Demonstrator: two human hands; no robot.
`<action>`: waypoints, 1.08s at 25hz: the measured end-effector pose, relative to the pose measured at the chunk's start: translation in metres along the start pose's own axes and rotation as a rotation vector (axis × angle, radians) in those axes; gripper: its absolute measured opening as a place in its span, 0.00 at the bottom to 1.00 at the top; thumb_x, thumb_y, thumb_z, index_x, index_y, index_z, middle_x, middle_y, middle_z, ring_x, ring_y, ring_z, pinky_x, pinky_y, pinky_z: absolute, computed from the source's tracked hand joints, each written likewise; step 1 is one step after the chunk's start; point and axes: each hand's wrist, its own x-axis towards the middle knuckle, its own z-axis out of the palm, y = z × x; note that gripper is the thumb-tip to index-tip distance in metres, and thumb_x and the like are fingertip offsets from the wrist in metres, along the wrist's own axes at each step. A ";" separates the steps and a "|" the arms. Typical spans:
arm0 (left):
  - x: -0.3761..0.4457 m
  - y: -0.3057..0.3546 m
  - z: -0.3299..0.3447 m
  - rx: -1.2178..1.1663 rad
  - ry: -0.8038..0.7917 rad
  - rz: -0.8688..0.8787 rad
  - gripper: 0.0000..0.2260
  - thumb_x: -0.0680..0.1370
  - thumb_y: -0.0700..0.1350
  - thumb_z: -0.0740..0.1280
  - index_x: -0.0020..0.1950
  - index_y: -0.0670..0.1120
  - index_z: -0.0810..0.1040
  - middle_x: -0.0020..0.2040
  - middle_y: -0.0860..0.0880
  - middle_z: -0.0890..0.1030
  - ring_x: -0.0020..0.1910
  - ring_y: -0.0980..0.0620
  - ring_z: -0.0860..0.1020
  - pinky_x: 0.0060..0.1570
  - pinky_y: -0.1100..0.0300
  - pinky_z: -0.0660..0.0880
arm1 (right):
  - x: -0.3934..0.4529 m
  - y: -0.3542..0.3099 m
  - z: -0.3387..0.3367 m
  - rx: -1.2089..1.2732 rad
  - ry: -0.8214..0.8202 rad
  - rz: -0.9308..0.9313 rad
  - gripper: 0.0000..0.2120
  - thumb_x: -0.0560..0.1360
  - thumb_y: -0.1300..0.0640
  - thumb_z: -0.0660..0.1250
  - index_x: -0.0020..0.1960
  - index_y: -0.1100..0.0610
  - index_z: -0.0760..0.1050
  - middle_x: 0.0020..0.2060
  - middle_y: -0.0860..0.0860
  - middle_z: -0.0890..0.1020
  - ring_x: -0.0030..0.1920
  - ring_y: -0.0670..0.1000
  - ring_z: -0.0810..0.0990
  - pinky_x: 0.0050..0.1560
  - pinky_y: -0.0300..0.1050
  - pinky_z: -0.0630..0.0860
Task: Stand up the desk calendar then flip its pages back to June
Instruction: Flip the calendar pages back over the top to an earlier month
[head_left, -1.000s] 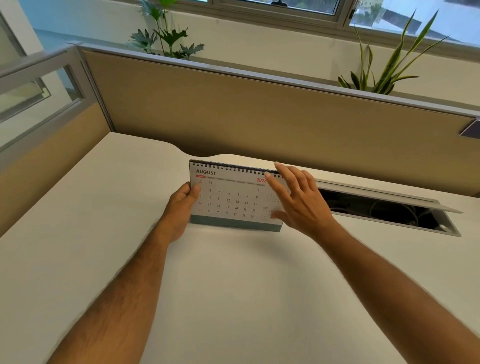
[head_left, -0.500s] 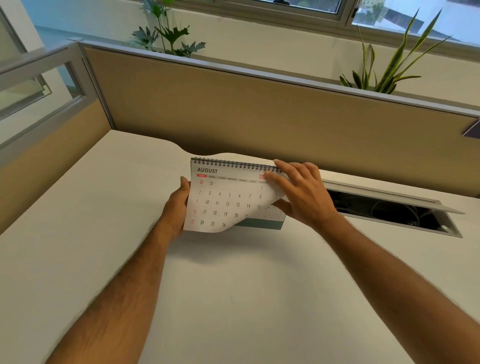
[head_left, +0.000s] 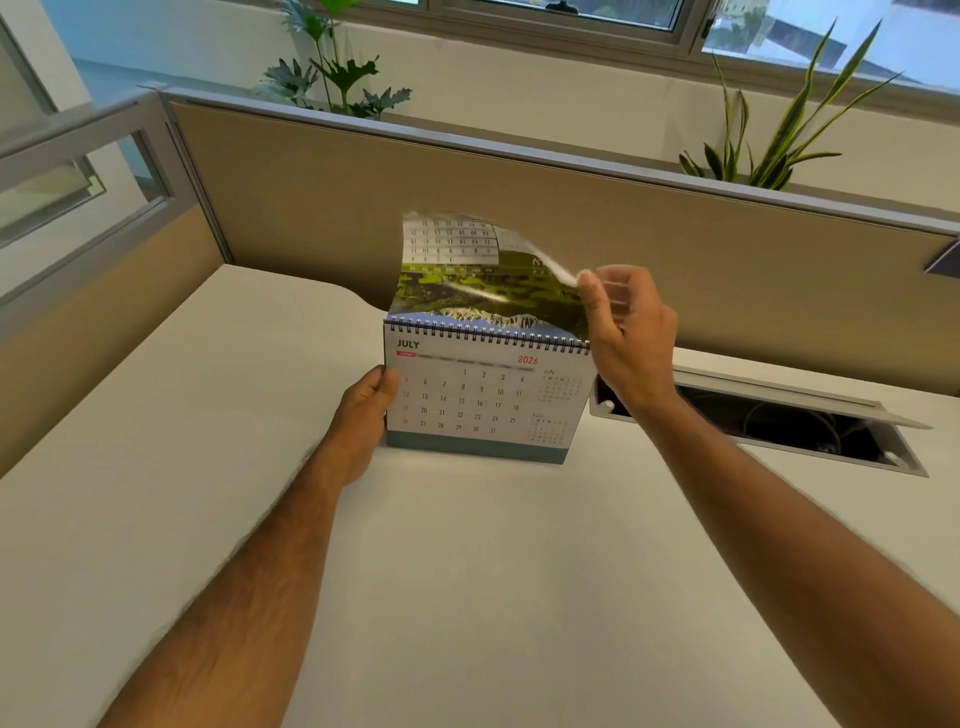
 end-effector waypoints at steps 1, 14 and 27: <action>0.001 -0.001 0.000 0.004 -0.001 0.000 0.13 0.85 0.51 0.54 0.55 0.64 0.77 0.54 0.52 0.83 0.55 0.52 0.80 0.51 0.53 0.79 | 0.000 0.002 0.000 0.013 0.061 0.017 0.20 0.81 0.43 0.62 0.60 0.60 0.75 0.52 0.51 0.84 0.50 0.49 0.83 0.48 0.56 0.84; -0.003 0.003 0.001 0.067 -0.001 0.002 0.12 0.85 0.51 0.53 0.55 0.67 0.73 0.53 0.55 0.80 0.53 0.53 0.78 0.39 0.64 0.80 | -0.036 0.053 -0.007 -0.872 -0.452 -0.766 0.51 0.59 0.43 0.83 0.74 0.53 0.61 0.74 0.64 0.67 0.70 0.67 0.67 0.68 0.68 0.66; -0.008 0.004 -0.008 -0.201 -0.083 -0.131 0.27 0.84 0.59 0.47 0.45 0.62 0.87 0.44 0.52 0.89 0.40 0.47 0.87 0.31 0.60 0.82 | -0.025 0.041 -0.009 -0.783 -0.400 -0.829 0.32 0.70 0.44 0.76 0.68 0.58 0.73 0.69 0.62 0.76 0.61 0.65 0.78 0.62 0.63 0.74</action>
